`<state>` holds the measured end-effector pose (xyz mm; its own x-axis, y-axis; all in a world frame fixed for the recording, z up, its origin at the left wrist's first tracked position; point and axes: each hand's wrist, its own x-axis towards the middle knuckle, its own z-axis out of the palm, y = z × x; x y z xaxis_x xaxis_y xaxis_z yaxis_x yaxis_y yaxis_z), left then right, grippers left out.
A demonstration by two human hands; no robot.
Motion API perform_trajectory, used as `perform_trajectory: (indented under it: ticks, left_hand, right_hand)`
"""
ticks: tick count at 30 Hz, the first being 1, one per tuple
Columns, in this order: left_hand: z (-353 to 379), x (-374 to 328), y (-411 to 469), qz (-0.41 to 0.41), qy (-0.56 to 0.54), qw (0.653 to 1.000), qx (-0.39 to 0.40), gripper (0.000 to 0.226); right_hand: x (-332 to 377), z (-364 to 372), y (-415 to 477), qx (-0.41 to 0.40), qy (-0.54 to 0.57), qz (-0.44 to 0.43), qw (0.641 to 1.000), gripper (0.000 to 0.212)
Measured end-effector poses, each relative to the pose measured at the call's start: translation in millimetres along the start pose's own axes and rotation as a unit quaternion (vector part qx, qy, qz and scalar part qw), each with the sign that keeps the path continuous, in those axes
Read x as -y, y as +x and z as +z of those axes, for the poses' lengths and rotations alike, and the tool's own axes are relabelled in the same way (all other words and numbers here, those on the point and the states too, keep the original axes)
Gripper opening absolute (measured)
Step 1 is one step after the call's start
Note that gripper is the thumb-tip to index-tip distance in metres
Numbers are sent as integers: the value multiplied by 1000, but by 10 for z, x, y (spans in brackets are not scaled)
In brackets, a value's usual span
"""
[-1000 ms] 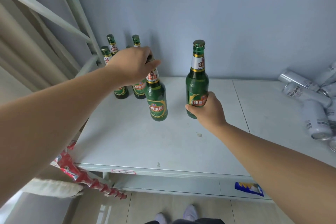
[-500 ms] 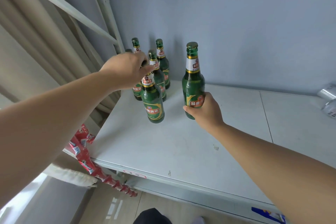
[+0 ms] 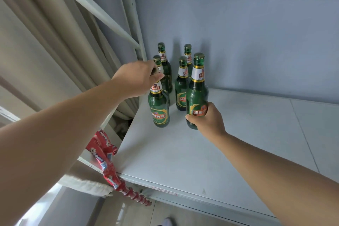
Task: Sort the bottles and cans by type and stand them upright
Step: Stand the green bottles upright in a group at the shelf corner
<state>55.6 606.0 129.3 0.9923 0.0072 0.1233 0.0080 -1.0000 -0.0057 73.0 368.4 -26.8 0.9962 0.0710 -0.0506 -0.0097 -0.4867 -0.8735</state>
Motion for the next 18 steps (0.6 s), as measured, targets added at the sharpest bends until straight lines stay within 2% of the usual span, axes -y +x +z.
perform_trajectory:
  ticks: [18]
  left_hand:
    - [328,316,73,-30,-35,999,24,36]
  right_hand:
    - [59,645,194,0,-15,12,1000,54]
